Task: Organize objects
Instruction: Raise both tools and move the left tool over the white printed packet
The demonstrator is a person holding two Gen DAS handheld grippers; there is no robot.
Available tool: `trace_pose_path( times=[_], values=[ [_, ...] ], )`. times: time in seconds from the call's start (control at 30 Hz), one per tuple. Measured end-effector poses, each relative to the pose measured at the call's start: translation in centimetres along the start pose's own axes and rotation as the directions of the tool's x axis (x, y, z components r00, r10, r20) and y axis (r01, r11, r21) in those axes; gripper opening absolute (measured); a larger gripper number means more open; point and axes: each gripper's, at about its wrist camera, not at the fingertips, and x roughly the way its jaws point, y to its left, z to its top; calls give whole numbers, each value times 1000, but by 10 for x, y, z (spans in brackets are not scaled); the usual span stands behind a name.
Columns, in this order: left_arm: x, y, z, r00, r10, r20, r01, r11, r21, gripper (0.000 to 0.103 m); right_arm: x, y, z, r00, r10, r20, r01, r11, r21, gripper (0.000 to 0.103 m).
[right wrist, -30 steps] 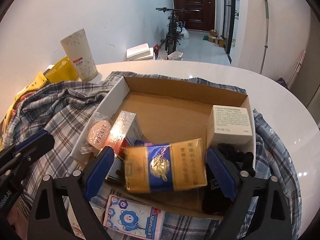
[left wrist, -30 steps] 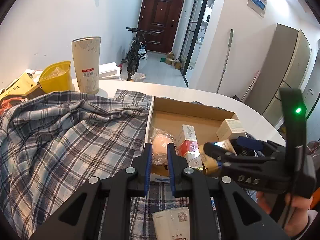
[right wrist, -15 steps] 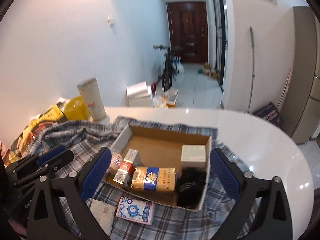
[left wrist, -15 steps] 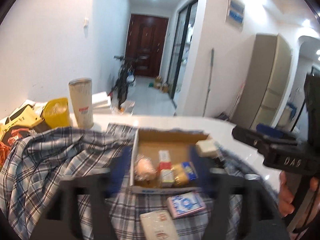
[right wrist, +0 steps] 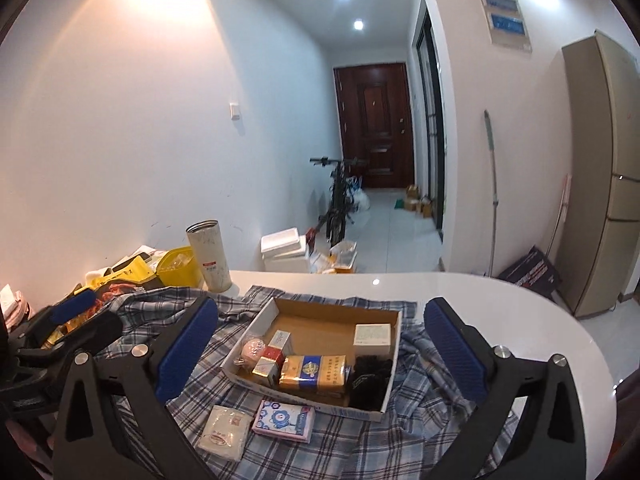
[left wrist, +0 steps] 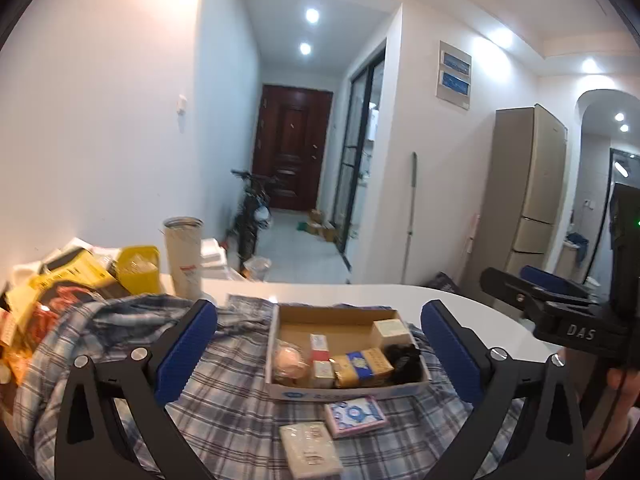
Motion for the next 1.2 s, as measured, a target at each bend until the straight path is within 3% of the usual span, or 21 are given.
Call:
trace_pose_path(
  times=[0.13, 0.23, 0.6, 0.77, 0.9, 1.13, 1.2],
  values=[
    [-10, -6, -5, 998, 46, 42, -48, 997, 59, 103, -8, -1, -6, 1000, -2, 11, 2, 1000, -9, 103],
    [-10, -9, -8, 999, 40, 31, -42, 996, 74, 103, -12, -6, -10, 1000, -1, 8, 1, 1000, 4, 103],
    [16, -7, -38, 990, -16, -139, 19, 1000, 25, 103, -23, -18, -13, 999, -33, 31, 33, 999, 4, 103],
    [45, -9, -57, 962, 11, -272, -7, 1000, 16, 103, -20, -18, -21, 1000, -18, 8, 18, 1000, 6, 103],
    [68, -6, -75, 930, 23, -367, -24, 1000, 2, 103, -17, -16, -28, 1000, -23, -11, 23, 1000, -16, 103],
    [92, -14, -101, 890, 52, -453, -35, 998, 46, 102, -8, -19, -36, 999, -24, -37, 23, 1000, -21, 103],
    [99, -18, -110, 871, 62, -487, -28, 997, 77, 98, -5, -21, -39, 999, -23, -47, 22, 1000, -20, 103]
  ],
)
